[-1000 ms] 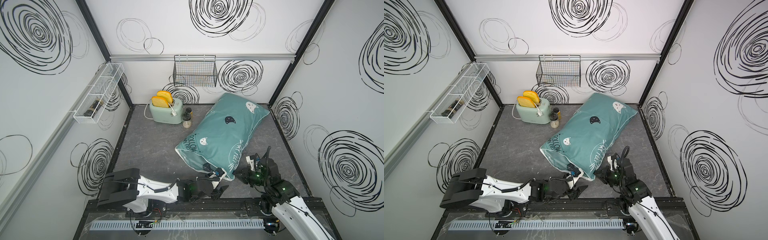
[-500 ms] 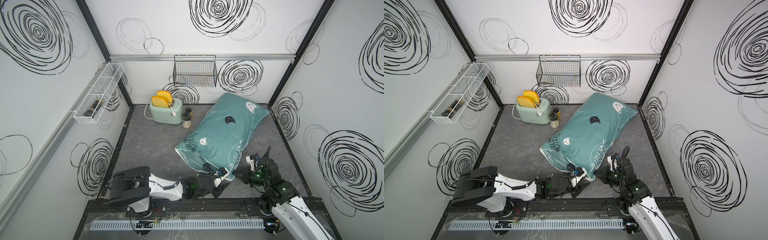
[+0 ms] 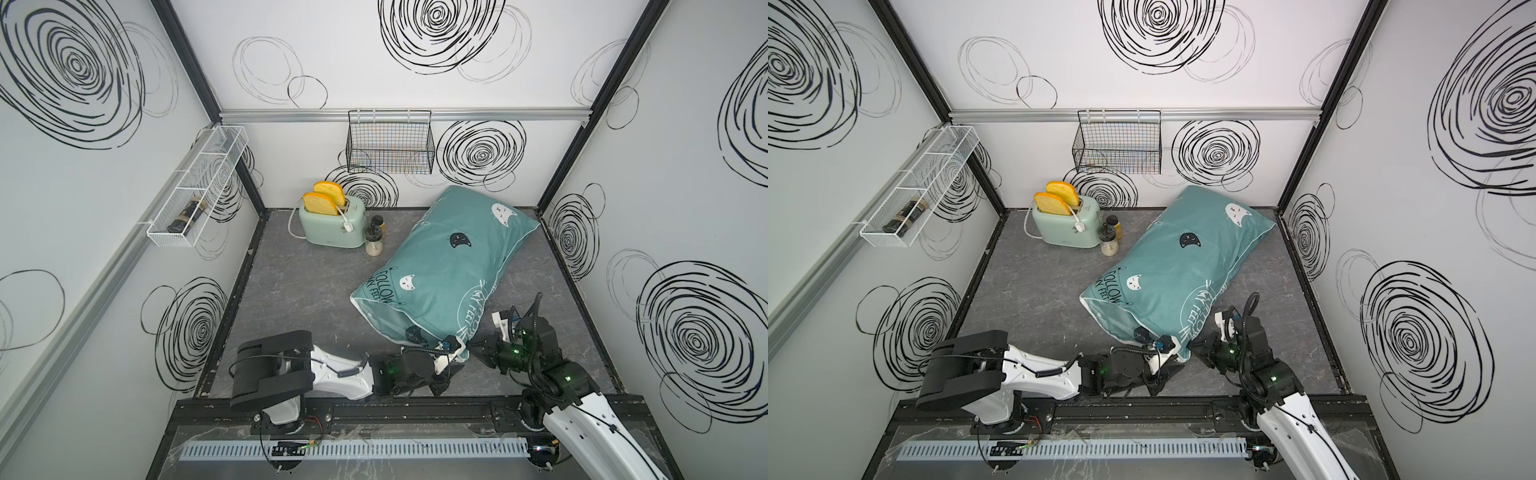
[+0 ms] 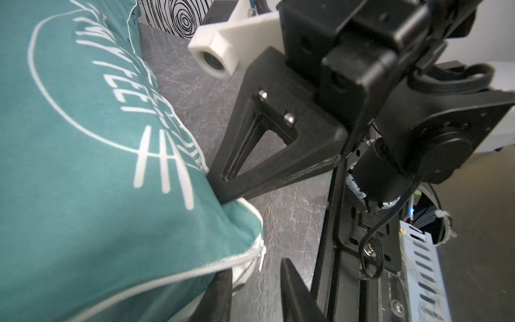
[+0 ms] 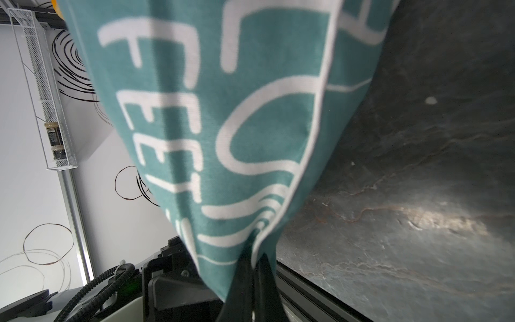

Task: Zip up pillowcases
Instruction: Zip the zipper on the pillowcase.

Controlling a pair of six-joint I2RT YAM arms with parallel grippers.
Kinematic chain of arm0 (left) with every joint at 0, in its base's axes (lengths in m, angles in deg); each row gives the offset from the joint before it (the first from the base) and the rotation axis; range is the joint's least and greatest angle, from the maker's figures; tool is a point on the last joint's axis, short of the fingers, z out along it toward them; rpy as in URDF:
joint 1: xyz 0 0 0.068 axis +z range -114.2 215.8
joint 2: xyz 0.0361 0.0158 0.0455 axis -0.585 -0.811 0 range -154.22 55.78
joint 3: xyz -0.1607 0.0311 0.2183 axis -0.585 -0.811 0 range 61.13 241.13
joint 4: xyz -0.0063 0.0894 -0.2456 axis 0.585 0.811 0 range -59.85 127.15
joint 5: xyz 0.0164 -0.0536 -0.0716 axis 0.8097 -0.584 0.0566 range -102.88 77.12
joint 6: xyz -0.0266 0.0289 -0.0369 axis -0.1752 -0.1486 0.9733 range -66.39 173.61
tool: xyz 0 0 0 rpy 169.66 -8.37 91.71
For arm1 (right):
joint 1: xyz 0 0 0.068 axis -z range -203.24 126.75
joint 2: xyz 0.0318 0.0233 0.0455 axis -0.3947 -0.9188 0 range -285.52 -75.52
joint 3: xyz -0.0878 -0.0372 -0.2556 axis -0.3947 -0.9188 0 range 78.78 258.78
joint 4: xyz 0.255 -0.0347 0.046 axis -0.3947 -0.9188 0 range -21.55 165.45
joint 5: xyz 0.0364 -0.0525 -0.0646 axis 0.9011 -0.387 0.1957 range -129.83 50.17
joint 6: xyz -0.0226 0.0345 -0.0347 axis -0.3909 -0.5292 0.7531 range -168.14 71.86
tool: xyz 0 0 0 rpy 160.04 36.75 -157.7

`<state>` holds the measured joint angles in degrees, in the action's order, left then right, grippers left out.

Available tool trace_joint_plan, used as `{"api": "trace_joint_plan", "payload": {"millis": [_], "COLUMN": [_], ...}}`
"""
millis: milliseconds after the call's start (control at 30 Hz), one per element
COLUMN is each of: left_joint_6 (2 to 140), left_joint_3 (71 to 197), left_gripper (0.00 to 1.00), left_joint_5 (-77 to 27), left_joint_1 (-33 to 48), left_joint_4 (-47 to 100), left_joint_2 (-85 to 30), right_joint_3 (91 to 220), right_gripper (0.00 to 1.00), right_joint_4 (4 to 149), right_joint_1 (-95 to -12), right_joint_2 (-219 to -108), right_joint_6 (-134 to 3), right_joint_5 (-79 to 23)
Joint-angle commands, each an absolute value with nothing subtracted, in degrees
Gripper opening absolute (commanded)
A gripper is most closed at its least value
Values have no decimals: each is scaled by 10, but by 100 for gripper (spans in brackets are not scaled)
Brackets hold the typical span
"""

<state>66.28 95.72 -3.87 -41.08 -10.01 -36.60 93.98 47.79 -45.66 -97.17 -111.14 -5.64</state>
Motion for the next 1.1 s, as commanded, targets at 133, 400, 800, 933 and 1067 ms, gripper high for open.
{"api": "trace_joint_plan", "payload": {"millis": [133, 400, 800, 933, 1067], "left_joint_6": [652, 661, 664, 665, 668], "left_joint_3": [980, 984, 985, 977, 976], "left_gripper": [29, 21, 8, 0, 0], "left_joint_5": [-27, -15, -21, -20, -21], "left_joint_1": [-413, -413, -413, -413, -411], "left_joint_4": [-119, -120, -133, -137, -126], "left_joint_2": [-380, -388, -395, -391, -383], "right_joint_3": [936, 935, 931, 932, 936], "right_gripper": [0, 0, 0, 0, 0], "right_joint_4": [505, 505, 493, 483, 455], "right_joint_1": [-460, -460, -460, -460, -460], "right_joint_2": [-964, -963, -944, -945, -944], "right_joint_6": [-1126, -1126, -1138, -1140, -1137], "right_joint_5": [-43, -45, -55, -62, -73]}}
